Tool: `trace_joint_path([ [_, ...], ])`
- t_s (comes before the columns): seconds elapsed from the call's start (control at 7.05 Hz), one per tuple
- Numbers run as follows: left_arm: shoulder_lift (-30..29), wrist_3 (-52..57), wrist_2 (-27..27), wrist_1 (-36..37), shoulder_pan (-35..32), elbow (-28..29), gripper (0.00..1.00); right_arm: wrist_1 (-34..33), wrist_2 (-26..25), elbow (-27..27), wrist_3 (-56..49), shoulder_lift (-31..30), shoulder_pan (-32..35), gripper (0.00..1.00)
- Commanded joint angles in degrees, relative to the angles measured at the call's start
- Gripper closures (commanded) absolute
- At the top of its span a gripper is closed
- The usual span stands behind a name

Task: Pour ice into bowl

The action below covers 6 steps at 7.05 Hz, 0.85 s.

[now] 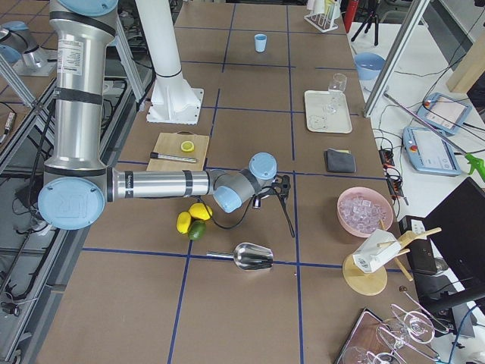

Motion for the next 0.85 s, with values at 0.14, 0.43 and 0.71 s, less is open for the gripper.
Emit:
trace_joint_path([
  [0.14,-0.06,0.13,0.07,0.00,0.02,0.17,0.00,0.03,-1.25,-1.37,0.00,0.39,-4.24,1.00],
  [0.43,0.03,0.22,0.16,0.00,0.02,0.26,0.00,0.03,-3.36,-1.46,0.00,0.56,-6.62,1.00],
  [0.71,0.03,0.30,0.16,0.00,0.02,0.35,0.00,0.11,-3.19,-1.02,-0.18,0.74,-6.54,0.01],
])
